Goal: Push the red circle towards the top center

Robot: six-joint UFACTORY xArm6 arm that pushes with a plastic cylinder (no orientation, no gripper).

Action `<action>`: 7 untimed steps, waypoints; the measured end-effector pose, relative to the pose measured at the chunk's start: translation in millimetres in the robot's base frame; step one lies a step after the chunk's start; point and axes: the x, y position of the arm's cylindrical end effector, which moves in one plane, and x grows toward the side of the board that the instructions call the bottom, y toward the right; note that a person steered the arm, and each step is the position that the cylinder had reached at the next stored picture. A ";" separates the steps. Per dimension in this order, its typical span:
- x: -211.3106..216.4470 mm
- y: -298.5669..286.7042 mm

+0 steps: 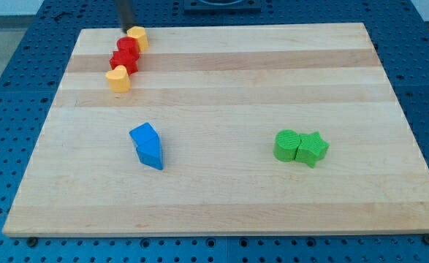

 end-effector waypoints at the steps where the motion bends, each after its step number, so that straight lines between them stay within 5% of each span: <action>1: 8.6 -60.4; 2: 57.7 -53.9; 4: 90.4 12.9; 7: 51.4 15.3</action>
